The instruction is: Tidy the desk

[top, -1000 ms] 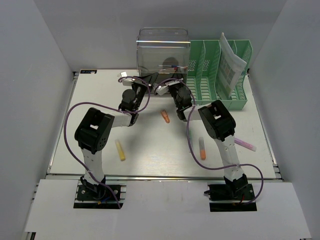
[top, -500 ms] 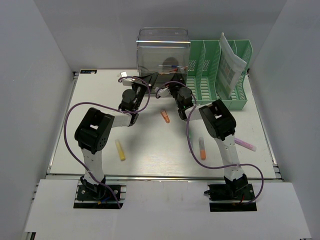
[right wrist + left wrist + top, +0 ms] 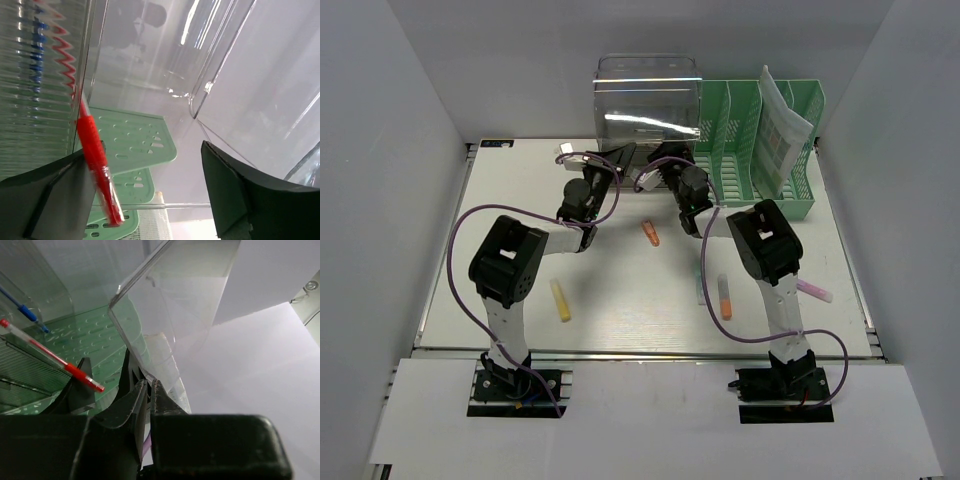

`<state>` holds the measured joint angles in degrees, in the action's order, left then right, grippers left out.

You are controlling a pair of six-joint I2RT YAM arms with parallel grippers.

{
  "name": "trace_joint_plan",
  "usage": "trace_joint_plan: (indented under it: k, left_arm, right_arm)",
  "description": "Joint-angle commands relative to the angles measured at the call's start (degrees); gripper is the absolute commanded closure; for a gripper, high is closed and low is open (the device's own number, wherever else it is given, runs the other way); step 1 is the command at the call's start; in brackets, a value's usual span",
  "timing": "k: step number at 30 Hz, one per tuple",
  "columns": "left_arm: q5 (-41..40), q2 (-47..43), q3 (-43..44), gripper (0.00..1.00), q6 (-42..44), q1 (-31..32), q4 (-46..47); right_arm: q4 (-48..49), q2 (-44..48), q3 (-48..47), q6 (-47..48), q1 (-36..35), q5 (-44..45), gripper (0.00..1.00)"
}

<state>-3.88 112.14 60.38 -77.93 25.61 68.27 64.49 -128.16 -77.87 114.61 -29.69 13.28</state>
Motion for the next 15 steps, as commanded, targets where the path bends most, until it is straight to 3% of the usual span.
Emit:
trace_joint_plan:
  k: [1,6,15]
  left_arm:
    - [-0.3,-3.2,1.2,1.00,0.0,-0.6,1.0]
    - [-0.4,-3.3,1.4,1.00,0.1,-0.6,0.7]
    - [-0.3,-3.1,2.3,1.00,0.1,-0.6,0.5]
  right_arm:
    - [0.2,1.6,0.9,4.5,0.8,-0.4,0.16]
    - [-0.3,3.2,3.7,2.6,0.3,-1.1,0.18]
    - [6.5,6.2,10.8,-3.0,0.2,-3.5,0.33]
